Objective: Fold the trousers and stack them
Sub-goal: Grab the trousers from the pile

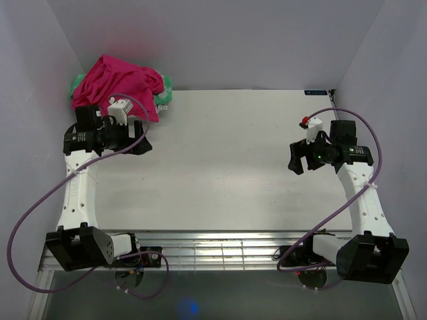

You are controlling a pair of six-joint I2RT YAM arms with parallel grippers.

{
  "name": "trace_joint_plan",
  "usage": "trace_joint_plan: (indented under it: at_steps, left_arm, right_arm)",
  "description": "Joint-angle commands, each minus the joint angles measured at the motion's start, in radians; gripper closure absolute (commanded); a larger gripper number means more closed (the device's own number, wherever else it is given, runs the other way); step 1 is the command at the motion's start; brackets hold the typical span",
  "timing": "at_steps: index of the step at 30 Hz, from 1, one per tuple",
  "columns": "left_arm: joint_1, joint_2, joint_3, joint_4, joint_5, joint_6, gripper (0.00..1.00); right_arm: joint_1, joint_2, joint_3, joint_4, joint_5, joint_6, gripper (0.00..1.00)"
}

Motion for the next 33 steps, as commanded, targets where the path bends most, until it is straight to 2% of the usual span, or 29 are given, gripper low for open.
trace_joint_plan:
  at_steps: [1,3,4,7,8,9,11,12,14,18,19,29,33]
  left_arm:
    - [0.005,0.130,0.188,-0.016,-0.040,-0.019,0.02]
    - [0.043,0.208,0.302,-0.032,-0.038,-0.028,0.02]
    - [0.064,0.253,0.436,-0.039,-0.013,-0.030,0.02]
    - [0.144,0.464,0.685,-0.081,0.045,-0.059,0.02]
    - [0.157,0.520,0.857,-0.088,0.026,-0.073,0.02]
    - [0.175,0.623,0.943,-0.104,0.016,-0.077,0.02]
    - [0.187,0.719,1.158,-0.118,0.003,-0.084,0.02]
    - [0.189,0.780,1.199,-0.105,-0.011,-0.085,0.02]
    - [0.190,0.787,1.192,-0.043,-0.048,-0.103,0.02]
    - [0.198,0.715,0.882,0.253,-0.070,-0.133,0.02]
    - [0.198,0.712,0.856,0.281,-0.073,-0.130,0.02]
    - [0.198,0.853,0.819,0.407,0.028,-0.068,0.02]
    - [0.192,0.848,0.738,0.555,0.048,-0.074,0.02]
  right_arm:
    - [0.003,-0.004,0.027,-0.014,-0.034,0.018,0.10]
    - [0.003,0.005,0.028,-0.015,-0.034,0.018,0.10]
    - [0.003,0.008,0.030,-0.016,-0.033,0.016,0.10]
    - [0.003,0.014,0.033,-0.023,-0.031,0.016,0.10]
    - [0.003,0.014,0.037,-0.023,-0.028,0.014,0.10]
    - [0.003,0.014,0.040,-0.026,-0.028,0.016,0.10]
    - [0.003,0.014,0.049,-0.035,-0.025,0.016,0.10]
    - [0.003,0.016,0.062,-0.040,-0.028,0.016,0.10]
    - [0.003,0.014,0.069,-0.048,-0.029,0.024,0.10]
    - [0.003,0.025,0.074,-0.049,-0.037,0.033,0.10]
    - [0.003,0.026,0.074,-0.049,-0.037,0.033,0.10]
    - [0.003,0.051,0.088,-0.058,-0.063,0.050,0.10]
    - [0.003,0.063,0.100,-0.065,-0.056,0.047,0.10]
